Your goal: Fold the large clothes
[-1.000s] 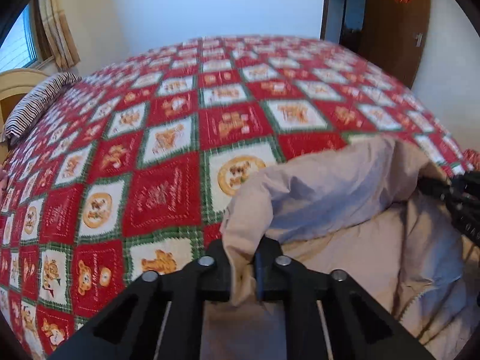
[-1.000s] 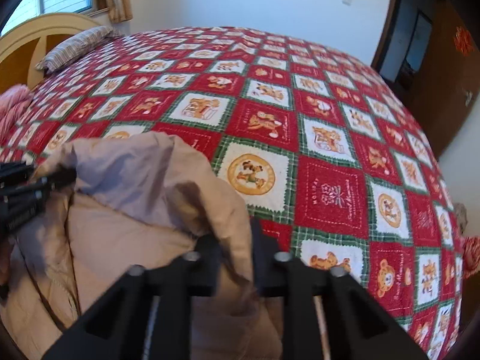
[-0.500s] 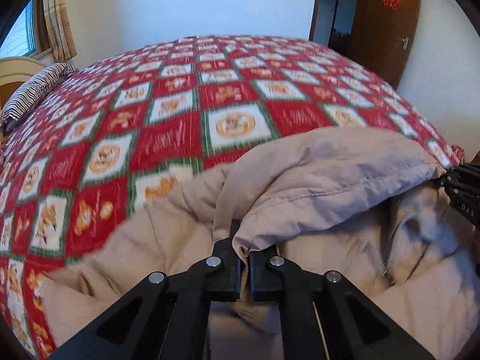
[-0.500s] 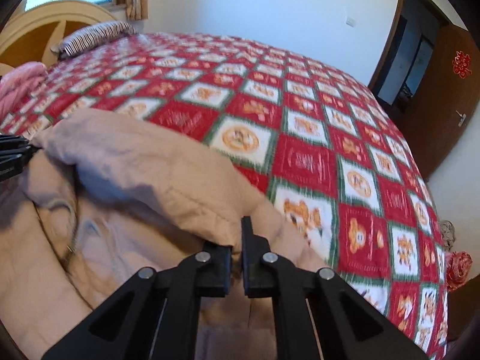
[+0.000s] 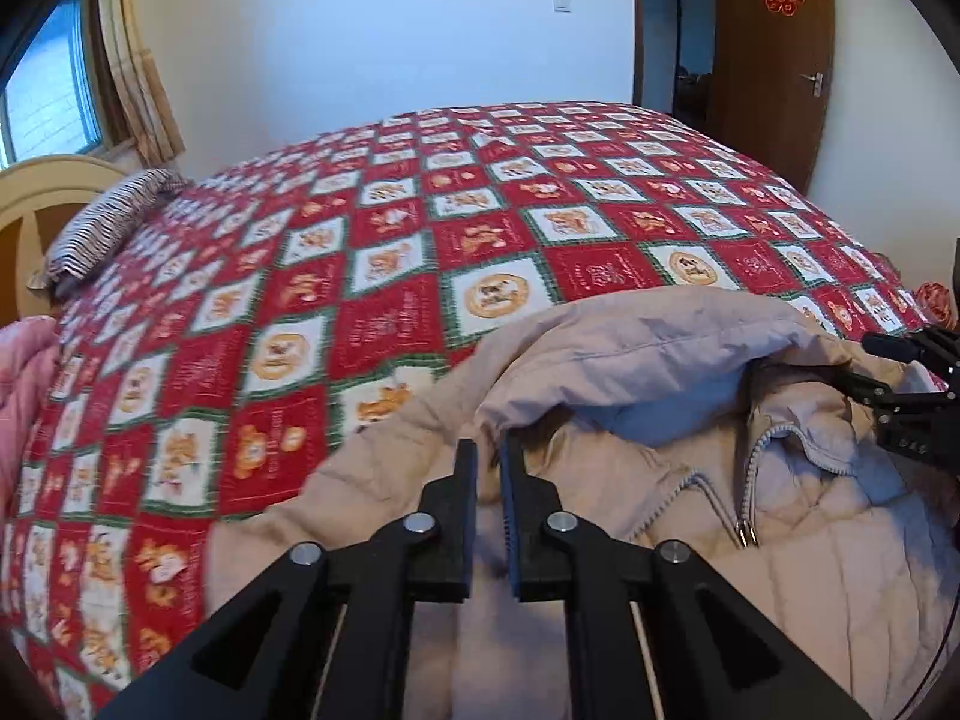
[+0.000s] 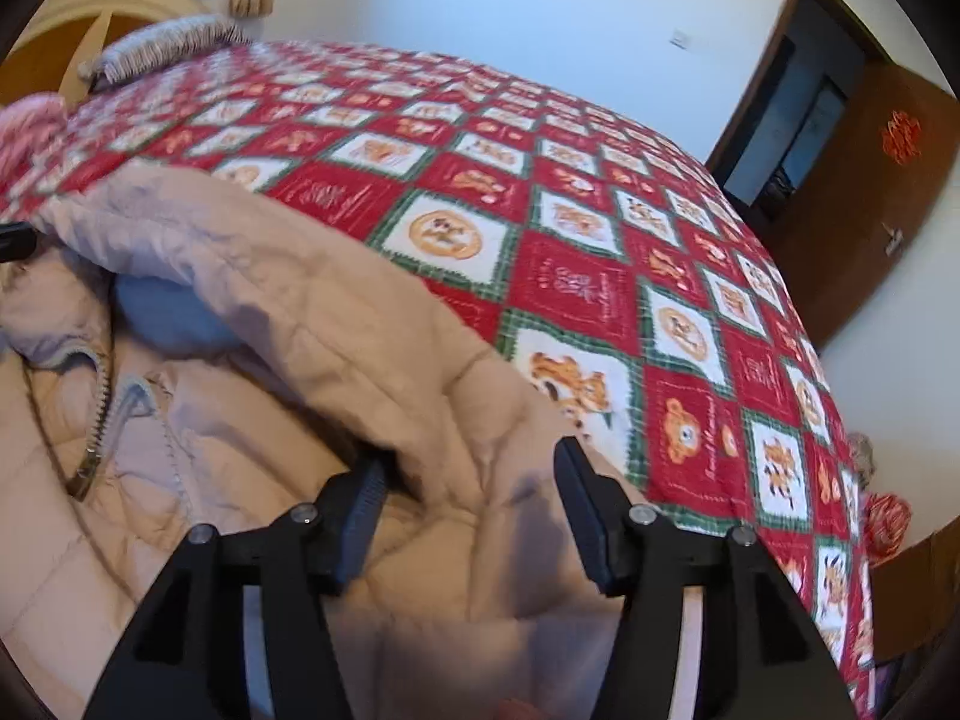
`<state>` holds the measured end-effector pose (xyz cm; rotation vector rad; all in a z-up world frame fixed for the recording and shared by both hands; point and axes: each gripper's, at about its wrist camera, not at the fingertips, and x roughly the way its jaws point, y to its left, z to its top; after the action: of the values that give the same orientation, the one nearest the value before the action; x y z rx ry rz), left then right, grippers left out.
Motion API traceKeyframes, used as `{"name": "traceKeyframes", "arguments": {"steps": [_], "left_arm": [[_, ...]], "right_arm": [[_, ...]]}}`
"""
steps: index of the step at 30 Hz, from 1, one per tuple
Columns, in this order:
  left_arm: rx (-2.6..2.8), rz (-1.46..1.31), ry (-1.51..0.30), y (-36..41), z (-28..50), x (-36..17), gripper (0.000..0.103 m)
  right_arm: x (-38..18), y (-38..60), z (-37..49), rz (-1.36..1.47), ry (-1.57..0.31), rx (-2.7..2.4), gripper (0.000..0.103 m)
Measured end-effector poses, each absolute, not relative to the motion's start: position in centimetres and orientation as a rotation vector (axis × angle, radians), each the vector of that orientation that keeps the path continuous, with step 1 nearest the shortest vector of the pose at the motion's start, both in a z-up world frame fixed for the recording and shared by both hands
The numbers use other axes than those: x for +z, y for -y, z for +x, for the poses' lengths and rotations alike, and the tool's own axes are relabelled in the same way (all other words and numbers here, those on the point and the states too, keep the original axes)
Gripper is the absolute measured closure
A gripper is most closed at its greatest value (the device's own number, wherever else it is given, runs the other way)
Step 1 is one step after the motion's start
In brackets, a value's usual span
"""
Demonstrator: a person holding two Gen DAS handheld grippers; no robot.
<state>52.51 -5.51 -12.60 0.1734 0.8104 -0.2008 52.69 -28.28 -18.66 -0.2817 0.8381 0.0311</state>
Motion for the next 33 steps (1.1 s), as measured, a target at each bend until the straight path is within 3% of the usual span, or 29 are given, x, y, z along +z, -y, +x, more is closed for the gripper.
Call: {"name": "traceKeyframes", "arguments": {"steps": [1,3,4,5,11,15,25,33], "left_arm": [[-0.2,0.174,-0.8,5.1,52.2,-12.1,0.081],[-0.17,0.154,-0.762,4.2,52.0,-11.2,0.053],[-0.129,0.137,-0.738,3.6,52.4,-10.7,0.027],[-0.09,0.11,-0.705,3.0,52.9,-10.1,0.016],[-0.061,-0.03,-0.699,3.2,57.6,-8.5,0.016],[-0.021,0.044,-0.721,6.5,60.5,-9.6,0.016],[-0.085,0.147,-0.894,9.5,60.7,-18.7,0.015],[-0.097,0.061,-0.905,8.7,60.9,-20.4,0.006]], "right_arm": [[-18.5,28.5,52.3,-0.276,-0.841,0.036,0.044],[-18.0,29.0,51.7,-0.282,-0.839,0.041,0.044],[-17.8,29.4,51.3,-0.283,-0.84,0.044,0.045],[-17.4,29.7,51.0,-0.27,-0.838,0.049,0.045],[-13.1,31.5,51.3,0.025,-0.743,0.061,0.045],[-12.1,29.5,54.4,0.107,-0.714,0.046,0.045],[-18.0,25.0,58.6,0.072,-0.84,0.085,0.045],[-20.6,25.8,58.4,0.079,-0.867,0.071,0.045]]}}
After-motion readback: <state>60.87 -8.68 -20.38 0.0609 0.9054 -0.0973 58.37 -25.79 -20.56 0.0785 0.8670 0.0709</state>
